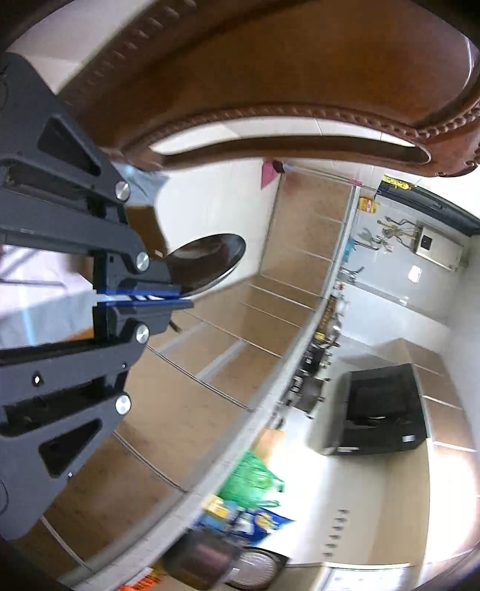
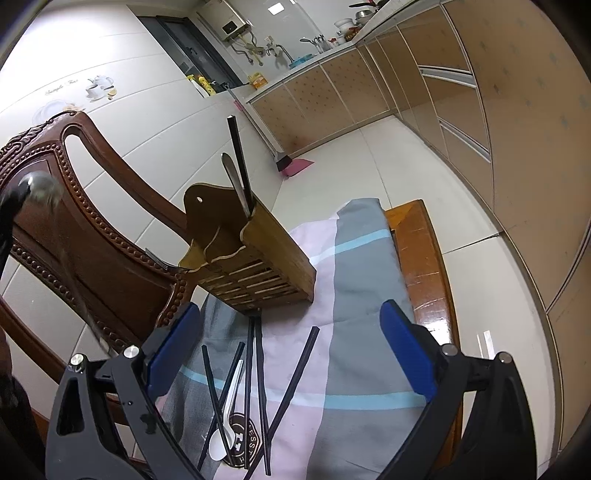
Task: Organize utensils
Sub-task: 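Carry the silver spoon above the wooden holder and open the left gripper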
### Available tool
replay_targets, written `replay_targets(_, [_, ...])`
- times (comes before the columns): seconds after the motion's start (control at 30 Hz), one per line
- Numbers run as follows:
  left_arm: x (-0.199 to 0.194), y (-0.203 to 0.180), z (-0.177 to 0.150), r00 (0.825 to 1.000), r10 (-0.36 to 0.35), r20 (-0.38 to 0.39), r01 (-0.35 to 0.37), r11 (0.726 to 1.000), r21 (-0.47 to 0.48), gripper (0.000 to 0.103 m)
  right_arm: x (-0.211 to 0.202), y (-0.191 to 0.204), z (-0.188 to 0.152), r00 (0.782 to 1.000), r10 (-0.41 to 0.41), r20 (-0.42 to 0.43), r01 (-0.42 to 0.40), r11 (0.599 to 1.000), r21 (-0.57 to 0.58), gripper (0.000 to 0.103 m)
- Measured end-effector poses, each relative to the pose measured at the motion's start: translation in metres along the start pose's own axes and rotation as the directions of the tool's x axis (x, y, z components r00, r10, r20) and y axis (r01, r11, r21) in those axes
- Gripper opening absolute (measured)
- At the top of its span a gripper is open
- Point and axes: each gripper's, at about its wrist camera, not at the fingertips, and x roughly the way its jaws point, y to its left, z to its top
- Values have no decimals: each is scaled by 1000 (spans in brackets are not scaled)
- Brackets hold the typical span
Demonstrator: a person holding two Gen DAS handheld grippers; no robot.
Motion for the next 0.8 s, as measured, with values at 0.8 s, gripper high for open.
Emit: replay_targets(0.8, [138,60,-33,947,-107,302,155,978,-141,1,16,5,2,999,30,-39,-31,1000,-1,95])
